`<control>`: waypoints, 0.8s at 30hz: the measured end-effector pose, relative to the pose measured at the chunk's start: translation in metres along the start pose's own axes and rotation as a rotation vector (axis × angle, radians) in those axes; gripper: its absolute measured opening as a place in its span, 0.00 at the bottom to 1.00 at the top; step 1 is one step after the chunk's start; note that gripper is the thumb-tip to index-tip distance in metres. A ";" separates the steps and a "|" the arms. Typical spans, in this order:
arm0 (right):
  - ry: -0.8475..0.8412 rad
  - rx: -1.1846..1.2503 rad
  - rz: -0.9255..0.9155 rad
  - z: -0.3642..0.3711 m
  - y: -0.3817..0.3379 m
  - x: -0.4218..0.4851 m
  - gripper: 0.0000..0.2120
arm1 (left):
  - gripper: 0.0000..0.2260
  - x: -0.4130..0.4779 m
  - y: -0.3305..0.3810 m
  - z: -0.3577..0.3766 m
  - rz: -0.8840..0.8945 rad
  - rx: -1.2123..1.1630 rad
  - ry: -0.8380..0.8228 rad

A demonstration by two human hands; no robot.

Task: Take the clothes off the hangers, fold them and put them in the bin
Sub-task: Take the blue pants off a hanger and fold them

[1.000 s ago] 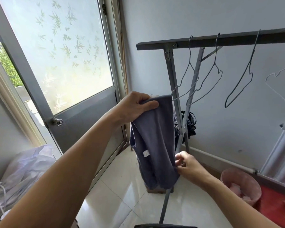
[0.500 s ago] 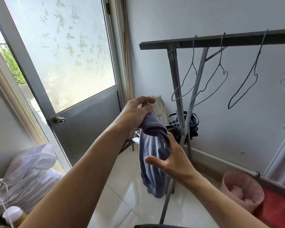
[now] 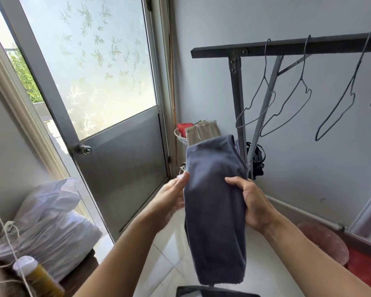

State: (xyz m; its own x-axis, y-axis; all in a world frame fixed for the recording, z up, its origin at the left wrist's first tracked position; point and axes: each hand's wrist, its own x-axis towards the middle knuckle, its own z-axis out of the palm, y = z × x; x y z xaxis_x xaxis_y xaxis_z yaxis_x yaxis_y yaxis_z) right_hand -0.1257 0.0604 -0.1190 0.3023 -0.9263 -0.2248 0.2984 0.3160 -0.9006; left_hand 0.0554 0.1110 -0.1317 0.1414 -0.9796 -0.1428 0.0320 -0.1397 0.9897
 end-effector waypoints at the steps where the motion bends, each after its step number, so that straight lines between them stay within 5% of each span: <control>1: -0.005 0.002 0.033 -0.001 0.000 0.000 0.12 | 0.32 -0.004 -0.006 0.002 -0.038 -0.059 -0.058; 5: -0.059 -0.002 0.102 -0.005 -0.003 0.001 0.11 | 0.32 -0.007 -0.017 0.006 0.002 -0.229 -0.135; 11: -0.090 -0.168 0.089 -0.011 0.003 0.006 0.20 | 0.28 -0.004 -0.011 0.012 0.159 -0.231 0.064; 16: 0.085 -0.268 -0.019 -0.018 0.016 0.016 0.43 | 0.16 -0.002 -0.012 0.014 0.197 -0.146 0.167; 20: -0.106 -0.249 -0.044 -0.024 0.011 0.016 0.34 | 0.24 -0.002 -0.010 0.010 0.168 -0.096 0.107; 24: -0.104 -0.663 -0.244 -0.024 0.006 0.010 0.25 | 0.28 -0.003 -0.003 0.006 0.263 0.243 0.092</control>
State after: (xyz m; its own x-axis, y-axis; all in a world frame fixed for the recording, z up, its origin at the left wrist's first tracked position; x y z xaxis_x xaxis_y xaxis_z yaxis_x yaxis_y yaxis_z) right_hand -0.1426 0.0482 -0.1351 0.3920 -0.9198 0.0188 -0.2344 -0.1196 -0.9647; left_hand 0.0488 0.1139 -0.1345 0.2027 -0.9709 0.1272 -0.2516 0.0739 0.9650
